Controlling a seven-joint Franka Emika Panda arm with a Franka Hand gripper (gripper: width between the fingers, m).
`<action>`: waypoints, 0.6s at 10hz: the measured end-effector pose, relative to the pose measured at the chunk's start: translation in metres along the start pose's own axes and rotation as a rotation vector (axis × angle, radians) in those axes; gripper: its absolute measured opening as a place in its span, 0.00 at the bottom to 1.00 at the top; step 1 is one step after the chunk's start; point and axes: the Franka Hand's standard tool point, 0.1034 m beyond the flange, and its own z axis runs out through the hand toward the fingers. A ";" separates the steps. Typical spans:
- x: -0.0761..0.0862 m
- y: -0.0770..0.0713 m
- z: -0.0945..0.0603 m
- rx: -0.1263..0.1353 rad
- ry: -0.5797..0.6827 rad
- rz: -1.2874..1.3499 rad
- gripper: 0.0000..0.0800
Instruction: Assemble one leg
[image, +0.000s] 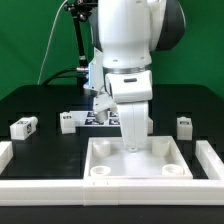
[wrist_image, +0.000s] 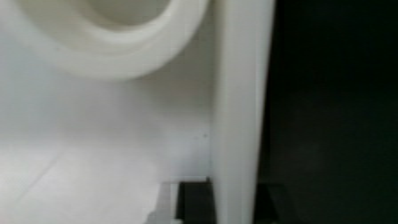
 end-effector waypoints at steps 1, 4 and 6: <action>0.004 0.001 0.000 0.000 0.000 0.033 0.06; 0.029 0.002 0.000 0.005 0.005 0.077 0.06; 0.036 0.002 0.000 -0.004 0.012 0.068 0.06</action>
Offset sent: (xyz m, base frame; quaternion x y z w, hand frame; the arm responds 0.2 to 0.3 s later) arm 0.0149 0.0395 0.0055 0.0004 0.0080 0.0276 0.9996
